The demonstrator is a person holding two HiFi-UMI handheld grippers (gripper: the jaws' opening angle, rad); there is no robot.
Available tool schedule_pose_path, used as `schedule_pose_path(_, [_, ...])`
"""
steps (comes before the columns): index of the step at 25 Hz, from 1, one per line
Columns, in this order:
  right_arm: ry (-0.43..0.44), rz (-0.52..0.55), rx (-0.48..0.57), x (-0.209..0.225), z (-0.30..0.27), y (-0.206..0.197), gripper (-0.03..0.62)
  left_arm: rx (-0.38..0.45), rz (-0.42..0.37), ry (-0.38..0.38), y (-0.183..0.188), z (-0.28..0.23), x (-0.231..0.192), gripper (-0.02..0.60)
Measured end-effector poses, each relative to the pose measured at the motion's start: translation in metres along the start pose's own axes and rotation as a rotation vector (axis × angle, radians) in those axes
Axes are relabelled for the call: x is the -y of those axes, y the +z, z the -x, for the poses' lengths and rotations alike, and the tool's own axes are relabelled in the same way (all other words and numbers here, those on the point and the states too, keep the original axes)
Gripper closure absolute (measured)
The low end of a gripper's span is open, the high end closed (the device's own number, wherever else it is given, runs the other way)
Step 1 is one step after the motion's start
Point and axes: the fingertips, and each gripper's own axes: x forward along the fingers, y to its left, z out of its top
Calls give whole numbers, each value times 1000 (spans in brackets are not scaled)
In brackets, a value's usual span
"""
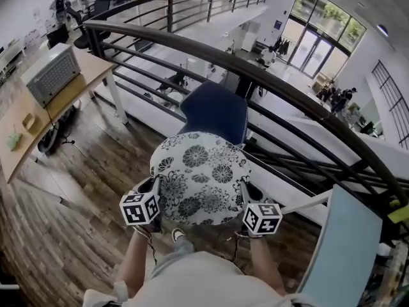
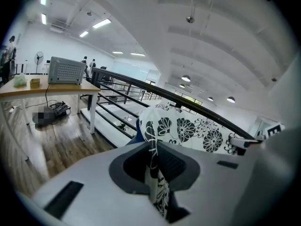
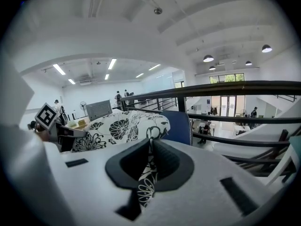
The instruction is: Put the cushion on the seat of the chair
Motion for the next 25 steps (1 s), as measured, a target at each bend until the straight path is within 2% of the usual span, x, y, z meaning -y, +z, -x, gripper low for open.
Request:
schedule_pose_path(6, [-17,15,-21,10,-41,17,574,-14,15,5,20,-42,-16,551])
schedule_pose_path(13, [-13,-16,-61,28,-80,16,574,-80,26,35,14,-74,-24,551])
schedule_pose_path(25, [63,15,-83,44,-150,48,574,-49,52,82,54,-123,-27,551])
